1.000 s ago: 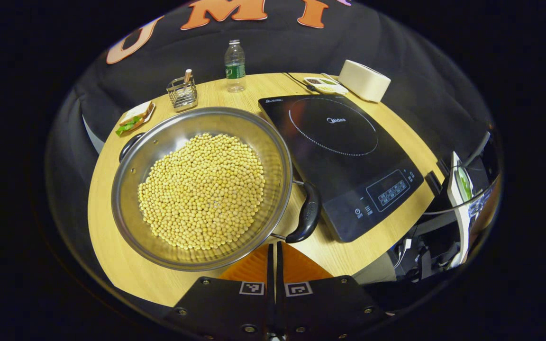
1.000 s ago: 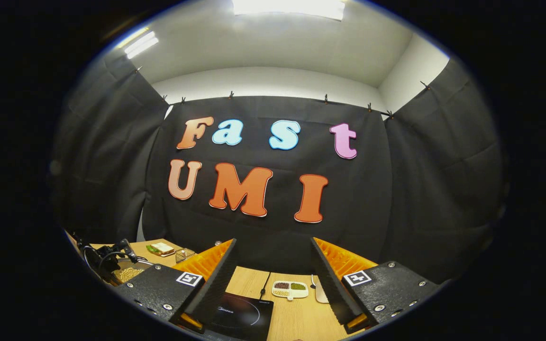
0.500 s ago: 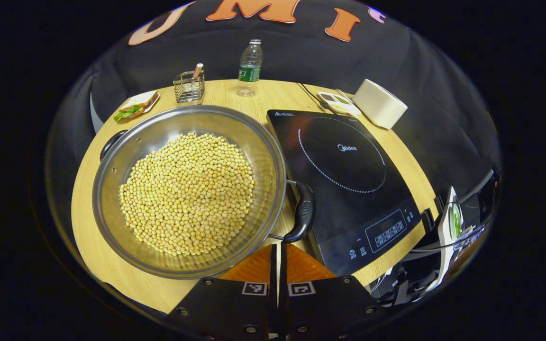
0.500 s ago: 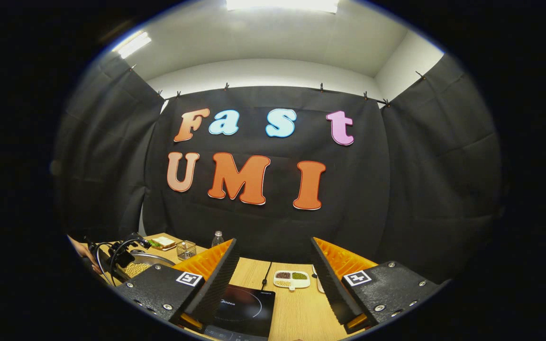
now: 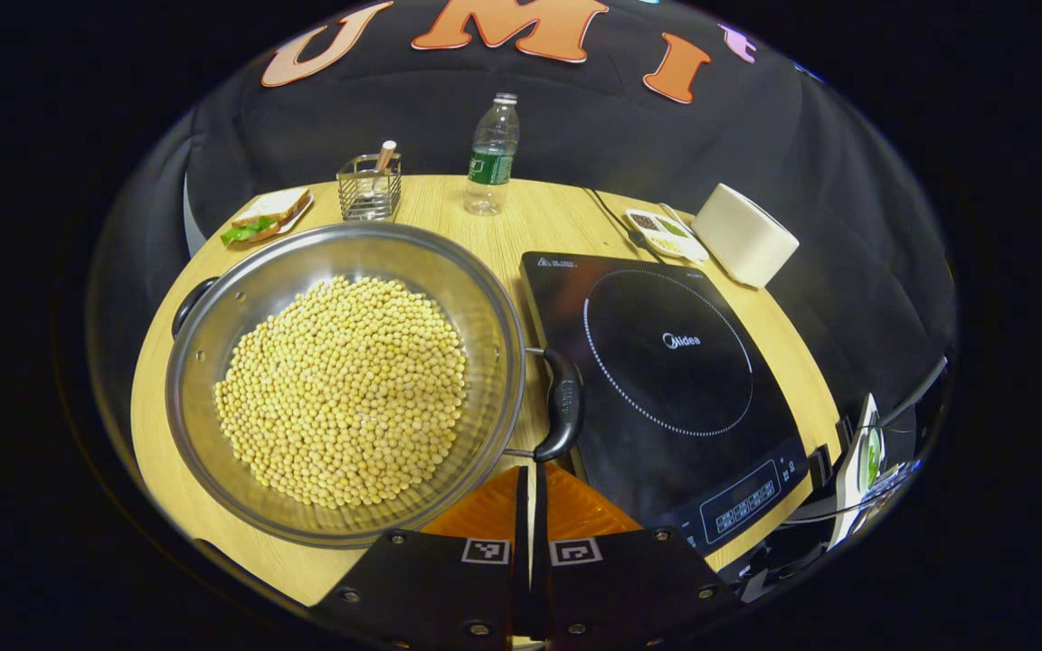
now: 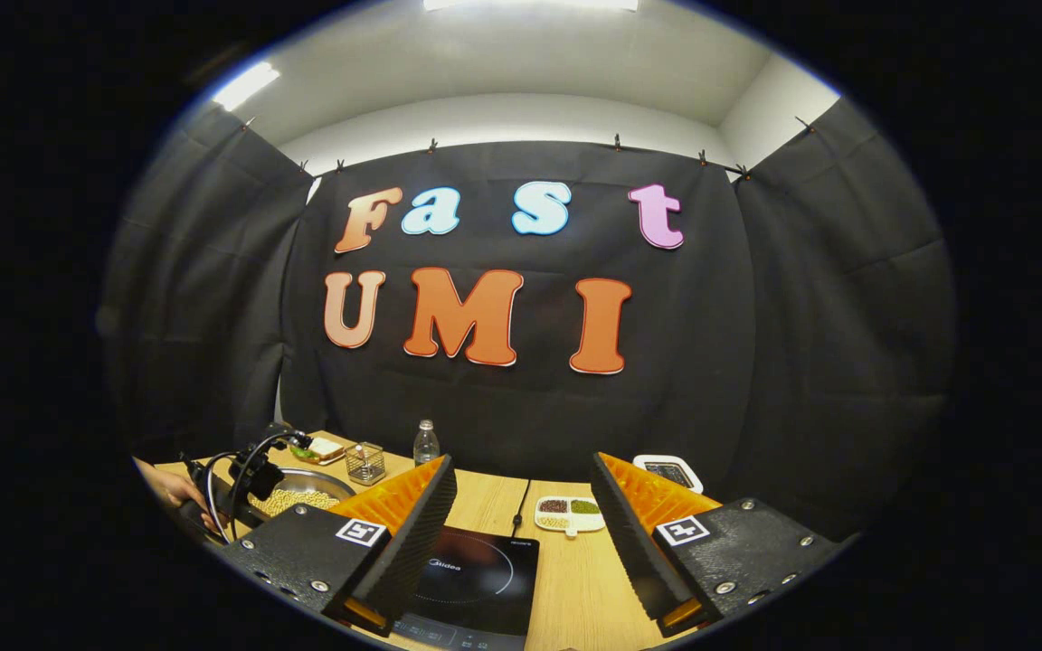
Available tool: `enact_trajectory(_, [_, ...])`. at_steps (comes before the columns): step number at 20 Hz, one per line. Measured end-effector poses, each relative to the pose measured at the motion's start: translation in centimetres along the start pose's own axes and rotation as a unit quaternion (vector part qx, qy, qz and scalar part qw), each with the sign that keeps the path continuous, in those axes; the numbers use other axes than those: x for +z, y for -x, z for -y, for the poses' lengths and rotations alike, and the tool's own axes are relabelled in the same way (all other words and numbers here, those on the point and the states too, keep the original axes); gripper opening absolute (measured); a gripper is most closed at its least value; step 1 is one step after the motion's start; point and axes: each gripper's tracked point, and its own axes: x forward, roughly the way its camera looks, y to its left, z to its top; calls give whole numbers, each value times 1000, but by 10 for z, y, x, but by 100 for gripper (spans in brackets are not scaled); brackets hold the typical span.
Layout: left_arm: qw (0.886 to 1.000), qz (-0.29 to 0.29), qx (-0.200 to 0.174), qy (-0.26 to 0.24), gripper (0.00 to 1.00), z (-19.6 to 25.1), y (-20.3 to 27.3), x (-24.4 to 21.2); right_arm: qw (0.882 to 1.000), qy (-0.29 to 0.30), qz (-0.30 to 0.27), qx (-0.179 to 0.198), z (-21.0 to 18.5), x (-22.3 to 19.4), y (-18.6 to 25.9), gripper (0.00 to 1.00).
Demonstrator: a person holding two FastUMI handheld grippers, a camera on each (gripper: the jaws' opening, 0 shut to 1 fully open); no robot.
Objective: First push the handle of the pot to place it horizontally, then grasp the pot with both hands and set it on the induction cooktop.
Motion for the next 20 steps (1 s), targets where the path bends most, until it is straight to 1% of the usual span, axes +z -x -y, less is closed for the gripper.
enact_trajectory(11, [999,45,-3,5,2,3,-27,43,996,-11,-68,48,-53,-52,-24,93])
enact_trajectory(14, [998,61,-12,0,2,5,-28,51,993,-22,-97,67,-76,-70,-35,93])
enact_trajectory(17, [998,64,-26,4,2,6,-26,50,988,-31,-124,86,-98,-87,-45,93])
enact_trajectory(20, [996,80,-30,-7,2,0,-11,54,982,-36,-152,103,-122,-101,-58,93])
